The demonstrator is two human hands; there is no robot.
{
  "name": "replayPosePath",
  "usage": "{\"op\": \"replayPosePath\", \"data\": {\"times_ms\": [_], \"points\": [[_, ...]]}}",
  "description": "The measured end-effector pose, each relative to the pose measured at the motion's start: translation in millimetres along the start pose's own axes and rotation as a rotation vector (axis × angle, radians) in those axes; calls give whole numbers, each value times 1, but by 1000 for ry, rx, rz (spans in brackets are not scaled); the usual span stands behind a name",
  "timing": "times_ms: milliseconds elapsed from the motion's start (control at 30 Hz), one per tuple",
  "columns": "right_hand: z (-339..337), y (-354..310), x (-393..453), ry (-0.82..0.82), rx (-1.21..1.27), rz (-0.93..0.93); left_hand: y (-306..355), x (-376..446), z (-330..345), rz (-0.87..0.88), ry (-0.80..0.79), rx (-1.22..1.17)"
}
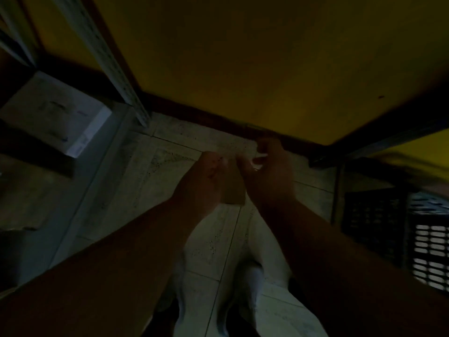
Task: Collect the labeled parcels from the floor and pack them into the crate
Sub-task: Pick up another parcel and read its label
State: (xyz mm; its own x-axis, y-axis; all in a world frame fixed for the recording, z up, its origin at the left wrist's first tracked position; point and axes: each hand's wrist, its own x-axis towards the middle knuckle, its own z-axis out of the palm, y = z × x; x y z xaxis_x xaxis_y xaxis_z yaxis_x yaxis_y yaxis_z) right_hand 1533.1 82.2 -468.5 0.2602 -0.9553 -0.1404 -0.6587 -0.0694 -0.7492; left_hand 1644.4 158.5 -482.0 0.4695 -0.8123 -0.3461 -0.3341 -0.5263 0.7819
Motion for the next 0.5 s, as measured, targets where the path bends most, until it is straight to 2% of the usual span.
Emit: {"op": "replayPosePath", "data": {"times_ms": [267, 400, 500], "points": [[162, 203, 64, -78, -116, 134, -179, 133, 118, -214, -139, 118], [215, 259, 98, -143, -136, 228, -242, 179, 157, -349, -164, 113], [238, 292, 121, -258, -137, 428, -267, 192, 188, -437, -206, 57]]}}
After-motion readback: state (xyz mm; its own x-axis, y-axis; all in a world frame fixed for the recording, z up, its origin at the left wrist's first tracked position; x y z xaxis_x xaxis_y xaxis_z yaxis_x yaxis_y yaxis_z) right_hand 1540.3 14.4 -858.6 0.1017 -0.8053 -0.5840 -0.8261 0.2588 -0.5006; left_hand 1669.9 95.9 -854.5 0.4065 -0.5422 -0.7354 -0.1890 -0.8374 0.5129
